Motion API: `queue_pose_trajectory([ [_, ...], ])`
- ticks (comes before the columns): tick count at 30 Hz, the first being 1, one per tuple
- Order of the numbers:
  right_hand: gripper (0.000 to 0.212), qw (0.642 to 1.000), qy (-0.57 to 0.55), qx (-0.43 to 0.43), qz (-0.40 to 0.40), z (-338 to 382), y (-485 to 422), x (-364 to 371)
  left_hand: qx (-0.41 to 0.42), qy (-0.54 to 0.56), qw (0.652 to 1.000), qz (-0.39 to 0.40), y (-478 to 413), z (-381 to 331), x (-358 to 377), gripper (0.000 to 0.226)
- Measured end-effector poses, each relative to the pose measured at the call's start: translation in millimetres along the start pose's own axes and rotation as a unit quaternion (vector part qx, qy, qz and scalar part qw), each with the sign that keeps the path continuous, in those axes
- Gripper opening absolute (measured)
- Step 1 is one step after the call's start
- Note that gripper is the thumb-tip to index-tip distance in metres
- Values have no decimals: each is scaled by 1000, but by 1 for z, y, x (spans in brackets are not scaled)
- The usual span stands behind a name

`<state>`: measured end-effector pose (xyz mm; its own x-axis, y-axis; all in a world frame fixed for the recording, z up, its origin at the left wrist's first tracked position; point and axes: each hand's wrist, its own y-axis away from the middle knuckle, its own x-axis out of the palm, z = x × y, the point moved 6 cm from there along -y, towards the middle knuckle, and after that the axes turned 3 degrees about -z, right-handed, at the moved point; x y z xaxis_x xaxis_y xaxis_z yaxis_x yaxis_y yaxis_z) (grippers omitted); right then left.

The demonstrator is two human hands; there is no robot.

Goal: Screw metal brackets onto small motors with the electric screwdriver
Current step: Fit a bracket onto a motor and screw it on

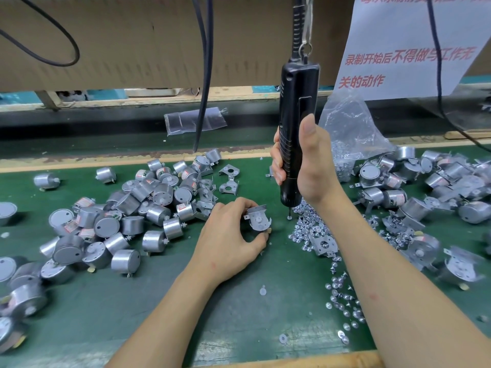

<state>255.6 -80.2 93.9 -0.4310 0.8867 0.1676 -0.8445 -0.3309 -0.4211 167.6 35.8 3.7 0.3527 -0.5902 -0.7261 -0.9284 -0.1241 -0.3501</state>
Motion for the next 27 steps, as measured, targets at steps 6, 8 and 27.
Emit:
queue_pose_trajectory([
  [6,92,1000,9,-7,-5,3,0,1,6,3,1000,5,0,1,0,34],
  [8,93,1000,10,-18,-6,8,-1,2,7,9,1000,10,0,1,0,35],
  [27,85,996,-39,-85,-8,24,0,28,9,18,1000,1,-1,2,-1,39],
])
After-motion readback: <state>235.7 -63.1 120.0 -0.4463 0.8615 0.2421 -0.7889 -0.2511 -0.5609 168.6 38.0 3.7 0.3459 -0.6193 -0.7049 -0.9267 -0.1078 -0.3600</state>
